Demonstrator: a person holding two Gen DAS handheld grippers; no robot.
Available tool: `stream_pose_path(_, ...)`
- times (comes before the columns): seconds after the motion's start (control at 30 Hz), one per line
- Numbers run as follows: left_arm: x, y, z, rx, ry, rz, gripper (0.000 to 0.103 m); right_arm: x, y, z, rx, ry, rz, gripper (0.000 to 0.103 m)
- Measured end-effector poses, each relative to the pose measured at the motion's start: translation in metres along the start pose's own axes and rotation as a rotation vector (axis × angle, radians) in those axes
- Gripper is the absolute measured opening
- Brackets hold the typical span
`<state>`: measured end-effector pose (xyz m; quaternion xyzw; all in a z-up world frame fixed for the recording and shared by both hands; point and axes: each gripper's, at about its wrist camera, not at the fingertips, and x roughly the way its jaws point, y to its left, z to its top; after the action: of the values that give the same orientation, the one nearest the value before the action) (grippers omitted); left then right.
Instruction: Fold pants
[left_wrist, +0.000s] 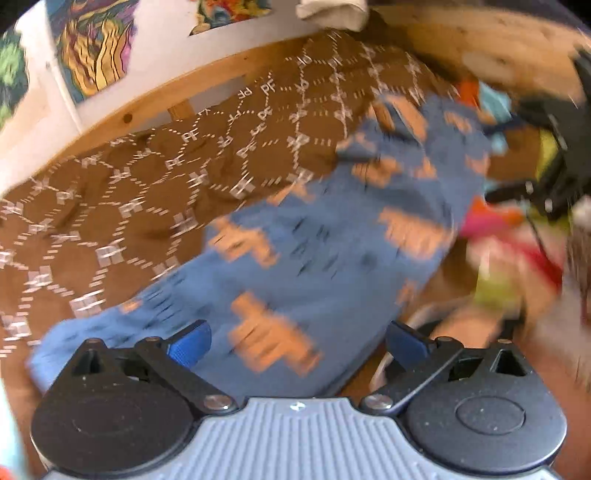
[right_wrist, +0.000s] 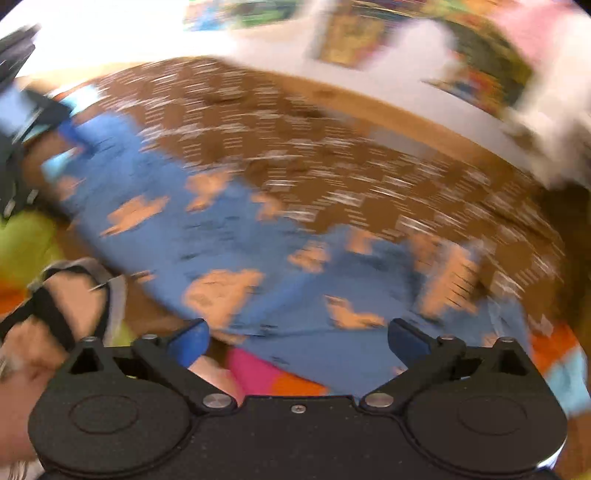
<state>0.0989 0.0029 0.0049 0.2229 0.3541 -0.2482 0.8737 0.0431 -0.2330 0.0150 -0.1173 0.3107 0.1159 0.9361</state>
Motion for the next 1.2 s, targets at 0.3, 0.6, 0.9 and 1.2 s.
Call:
stream_pose_path(0.3,0.060,-0.091,0.061,0.152,-0.161,-0.013,0.103,0.008,-0.085,-0.020,0.391,-0.059,-0.016,0.102)
stream_pose_path(0.6,0.076,-0.153,0.056,0.501,-0.226,-0.040,0.080,0.045,-0.120,-0.014,0.594,-0.075,0.152,0.075)
stream_pose_path(0.9,0.090,-0.133,0.072,0.337,-0.134,-0.164,0.047,0.083,-0.141,-0.011,0.858,0.014,0.151,0.067)
stream_pose_path(1.2,0.094,-0.122,0.080,0.139,-0.059,-0.153,0.027,0.090,-0.149,-0.020,1.045,-0.050,0.040,0.040)
